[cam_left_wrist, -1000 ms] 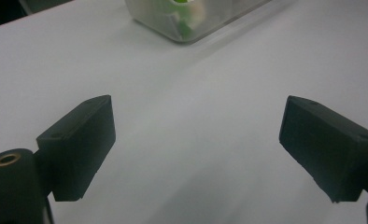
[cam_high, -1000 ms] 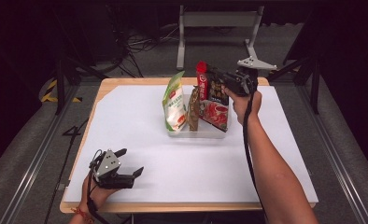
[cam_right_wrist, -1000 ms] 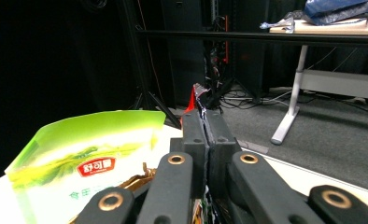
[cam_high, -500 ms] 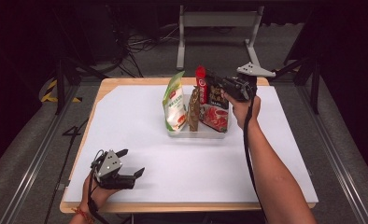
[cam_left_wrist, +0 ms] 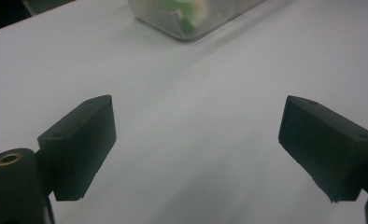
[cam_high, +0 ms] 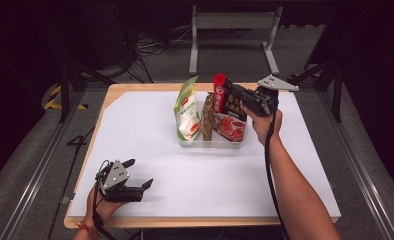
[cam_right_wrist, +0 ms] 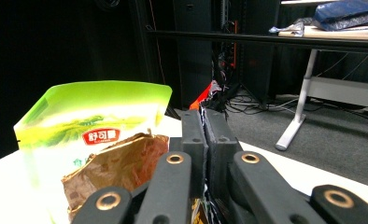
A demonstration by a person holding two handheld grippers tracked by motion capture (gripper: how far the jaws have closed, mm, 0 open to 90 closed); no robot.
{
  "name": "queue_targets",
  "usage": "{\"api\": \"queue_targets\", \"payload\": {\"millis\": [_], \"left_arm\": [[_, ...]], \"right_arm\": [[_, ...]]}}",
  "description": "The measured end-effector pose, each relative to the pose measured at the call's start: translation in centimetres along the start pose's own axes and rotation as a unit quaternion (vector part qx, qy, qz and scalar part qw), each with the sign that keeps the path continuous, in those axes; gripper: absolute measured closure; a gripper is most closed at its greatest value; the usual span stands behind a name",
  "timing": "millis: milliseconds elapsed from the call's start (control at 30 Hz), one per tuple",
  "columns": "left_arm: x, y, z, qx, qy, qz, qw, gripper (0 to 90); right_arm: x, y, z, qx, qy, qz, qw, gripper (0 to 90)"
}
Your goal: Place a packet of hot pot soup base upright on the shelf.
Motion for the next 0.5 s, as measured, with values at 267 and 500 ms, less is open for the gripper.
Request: {"api": "queue_targets", "payload": {"millis": [267, 500], "left_arm": [[0.03, -0.26, -0.01, 0.004, 0.001, 0.001, 1.0000, 11.9], [-0.06, -0.30, 0.03, 0.005, -0.002, 0.003, 1.0000, 11.9]], "right_arm": [[-0.47, -0.07, -0.45, 0.003, -0.004, -0.005, 1.0000, 88.0], [-0.76, 0.07, -0.88, 0.001, -0.008, -0.013, 0.9999, 87.9]]}}
Point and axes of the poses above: each handheld gripper's, and its own axes: z roughly forward along the jaws, x roughly out of its top, y roughly to its right, the point moved 10 cm from there along z, roughly forward along the jaws, and after that the axes turned 9 degrees about x, right-handed, at the moved point
